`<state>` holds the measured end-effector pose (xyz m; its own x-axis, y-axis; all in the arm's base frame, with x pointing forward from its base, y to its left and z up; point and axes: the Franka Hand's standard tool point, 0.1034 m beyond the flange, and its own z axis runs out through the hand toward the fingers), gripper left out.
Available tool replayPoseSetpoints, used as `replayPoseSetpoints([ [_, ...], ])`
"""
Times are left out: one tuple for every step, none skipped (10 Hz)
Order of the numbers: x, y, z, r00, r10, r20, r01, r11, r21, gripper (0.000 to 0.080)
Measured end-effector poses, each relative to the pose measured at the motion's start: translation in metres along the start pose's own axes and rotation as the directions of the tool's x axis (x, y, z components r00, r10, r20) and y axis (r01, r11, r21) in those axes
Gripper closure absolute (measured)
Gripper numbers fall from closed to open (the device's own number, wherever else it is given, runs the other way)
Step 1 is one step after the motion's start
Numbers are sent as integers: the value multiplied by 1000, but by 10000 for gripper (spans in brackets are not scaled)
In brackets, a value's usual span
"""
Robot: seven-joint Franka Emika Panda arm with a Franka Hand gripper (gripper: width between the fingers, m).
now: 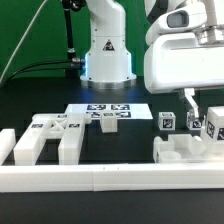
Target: Assemble chair
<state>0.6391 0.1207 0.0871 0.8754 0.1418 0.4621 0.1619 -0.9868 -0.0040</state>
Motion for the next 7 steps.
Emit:
replayPoseSetpoints([
  [0, 0, 0, 1000, 0, 0, 0, 1000, 0, 195],
  [0, 0, 0, 1000, 0, 0, 0, 1000, 0, 159],
  [0, 0, 0, 1000, 0, 0, 0, 1000, 0, 152],
  [0, 0, 0, 1000, 0, 1, 0, 1000, 0, 152],
  [0, 0, 0, 1000, 0, 1, 0, 1000, 0, 150],
  [0, 0, 0, 1000, 0, 1, 0, 1000, 0, 150],
  [0, 0, 0, 1000, 1, 2, -1, 1000, 0, 150],
])
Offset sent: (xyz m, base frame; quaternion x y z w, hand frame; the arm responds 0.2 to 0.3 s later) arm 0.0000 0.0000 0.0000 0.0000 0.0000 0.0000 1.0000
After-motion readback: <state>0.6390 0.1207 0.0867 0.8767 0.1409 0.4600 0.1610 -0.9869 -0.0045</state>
